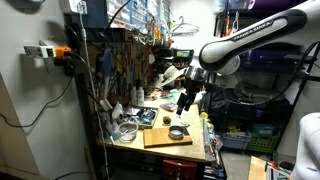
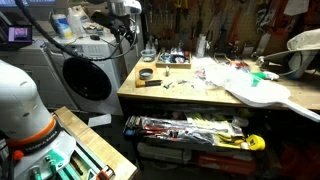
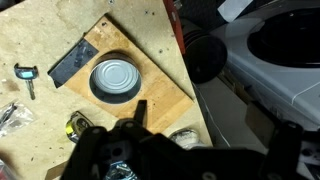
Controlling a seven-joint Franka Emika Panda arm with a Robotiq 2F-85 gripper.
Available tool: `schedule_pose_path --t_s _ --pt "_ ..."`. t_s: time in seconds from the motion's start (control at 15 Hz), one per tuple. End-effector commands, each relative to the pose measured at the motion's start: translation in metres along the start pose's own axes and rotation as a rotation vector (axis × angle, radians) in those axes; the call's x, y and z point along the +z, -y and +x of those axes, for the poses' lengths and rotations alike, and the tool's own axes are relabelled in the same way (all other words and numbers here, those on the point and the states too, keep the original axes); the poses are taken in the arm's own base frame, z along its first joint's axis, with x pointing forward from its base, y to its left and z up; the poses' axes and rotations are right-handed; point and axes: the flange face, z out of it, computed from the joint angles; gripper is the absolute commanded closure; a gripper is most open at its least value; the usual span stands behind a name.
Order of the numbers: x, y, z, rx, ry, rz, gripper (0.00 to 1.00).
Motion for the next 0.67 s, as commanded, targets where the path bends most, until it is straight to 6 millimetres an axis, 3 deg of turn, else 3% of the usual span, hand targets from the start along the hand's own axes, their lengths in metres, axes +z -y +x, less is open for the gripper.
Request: schedule_pose_path --t_s 0.0,0.27,0.6 --pt "-0.016 -0.017 0.005 -0.063 0.009 -0.087 0.00" --pt "-0.046 -0.064 0.016 -0.171 0.080 -0.252 0.00" --pt "-0.086 -0.132 0.061 -0.280 0.104 -0.503 0.00"
